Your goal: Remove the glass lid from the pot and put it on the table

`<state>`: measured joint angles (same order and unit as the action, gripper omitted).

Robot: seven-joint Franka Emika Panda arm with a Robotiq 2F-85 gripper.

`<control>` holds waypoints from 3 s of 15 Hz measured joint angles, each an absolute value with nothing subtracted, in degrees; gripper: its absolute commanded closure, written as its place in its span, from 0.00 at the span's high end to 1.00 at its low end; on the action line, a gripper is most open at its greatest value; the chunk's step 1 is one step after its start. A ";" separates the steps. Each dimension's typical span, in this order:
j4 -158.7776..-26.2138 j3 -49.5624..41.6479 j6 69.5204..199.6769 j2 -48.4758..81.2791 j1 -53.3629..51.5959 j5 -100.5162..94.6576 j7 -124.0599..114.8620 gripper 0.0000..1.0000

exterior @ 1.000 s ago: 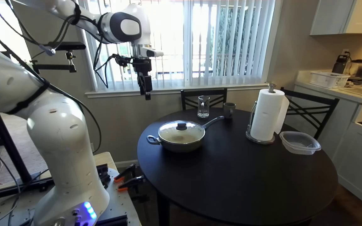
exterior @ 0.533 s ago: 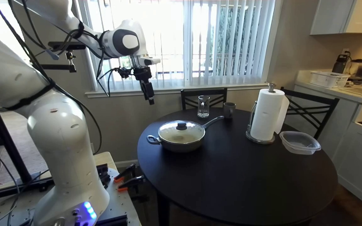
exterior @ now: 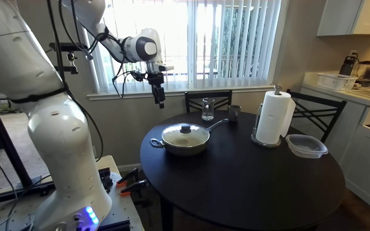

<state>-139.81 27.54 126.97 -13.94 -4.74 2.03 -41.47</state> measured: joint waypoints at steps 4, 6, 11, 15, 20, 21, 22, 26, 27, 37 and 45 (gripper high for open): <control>-137.74 26.89 126.81 -10.56 -4.77 1.72 -41.47 1.00; -137.69 26.89 126.73 -10.57 -4.85 1.72 -41.47 1.00; -137.61 25.54 127.00 -10.17 -5.71 1.22 -41.50 1.00; -137.56 21.02 133.21 -4.70 -6.25 0.67 -41.46 1.00; -135.91 15.69 141.77 6.47 -7.54 -0.71 -41.39 1.00; -135.44 14.70 143.21 7.92 -8.27 -1.42 -41.45 1.00; -135.10 13.62 144.95 8.95 -9.21 -2.76 -41.72 1.00; -134.84 9.36 149.40 9.82 -13.45 -11.46 -47.37 1.00; -134.73 8.35 149.50 9.82 -14.40 -14.24 -49.51 1.00; -133.13 5.02 149.44 13.41 -16.25 -19.99 -54.78 1.00; -130.01 4.52 149.43 15.88 -15.74 -10.41 -53.23 1.00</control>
